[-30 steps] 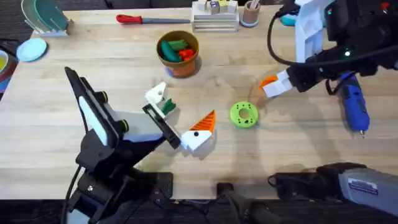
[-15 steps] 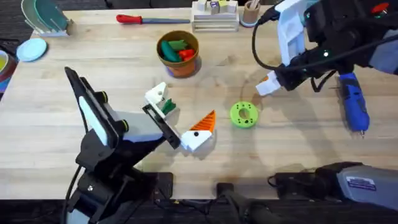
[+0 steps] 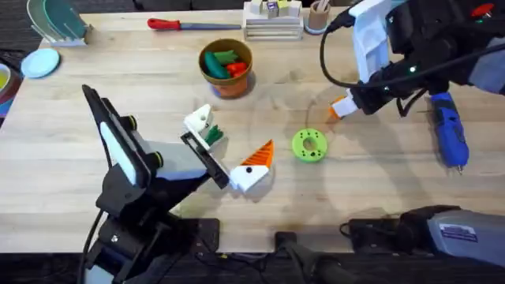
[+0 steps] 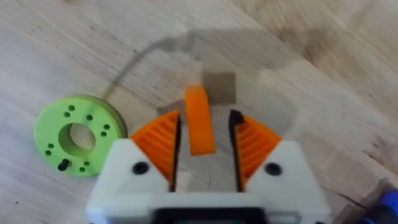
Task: Pick up the gripper from the table and insert it into the empty holder that is missing its gripper. Then pick up a screw, insert it into the mounting hole, and use the screwdriver to tighten it. Finally, clean up the table by picking up the vegetable and placing it into the bucket.
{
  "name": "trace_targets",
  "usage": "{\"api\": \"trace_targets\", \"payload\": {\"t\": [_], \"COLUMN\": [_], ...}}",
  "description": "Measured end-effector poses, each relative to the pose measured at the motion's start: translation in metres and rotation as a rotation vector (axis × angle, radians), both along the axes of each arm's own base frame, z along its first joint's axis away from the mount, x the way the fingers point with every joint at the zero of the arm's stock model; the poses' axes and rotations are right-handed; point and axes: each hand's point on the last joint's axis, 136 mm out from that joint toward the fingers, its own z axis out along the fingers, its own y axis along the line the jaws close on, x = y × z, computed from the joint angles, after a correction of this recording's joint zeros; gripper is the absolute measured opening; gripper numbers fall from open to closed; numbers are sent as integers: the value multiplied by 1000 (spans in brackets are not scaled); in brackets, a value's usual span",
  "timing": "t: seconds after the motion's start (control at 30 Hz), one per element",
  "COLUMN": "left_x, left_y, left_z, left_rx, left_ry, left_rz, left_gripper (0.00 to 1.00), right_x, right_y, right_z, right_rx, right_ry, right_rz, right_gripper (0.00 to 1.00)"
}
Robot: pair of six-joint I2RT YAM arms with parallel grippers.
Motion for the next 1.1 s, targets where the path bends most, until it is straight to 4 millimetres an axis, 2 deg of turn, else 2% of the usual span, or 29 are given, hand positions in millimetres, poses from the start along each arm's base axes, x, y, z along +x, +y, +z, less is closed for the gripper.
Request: {"api": "trace_targets", "payload": {"t": [0.13, 0.2, 0.4, 0.57, 0.77, 0.9, 1.1], "left_x": [0, 0, 0, 0, 0, 0, 0], "left_y": [0, 0, 0, 0, 0, 0, 0], "left_z": [0, 0, 0, 0, 0, 0, 0], "left_rx": [0, 0, 0, 0, 0, 0, 0], "left_ry": [0, 0, 0, 0, 0, 0, 0], "left_rz": [0, 0, 0, 0, 0, 0, 0], "left_gripper": [991, 991, 991, 991, 991, 991, 991], "right_x": [0, -1, -11, -20, -37, -41, -27], "right_y": [-1, -2, -4, 1, 34, 57, 95], "right_z": [0, 0, 8, 42, 90, 96, 101], "right_rx": [-4, -7, 1, 79, 362, 541, 867], "right_ry": [-1, 5, 24, -46, -99, -44, 0], "right_rz": [-6, -15, -50, -98, -145, -174, -208], "right_gripper": [117, 20, 14, 12, 11, 10, 9]}}
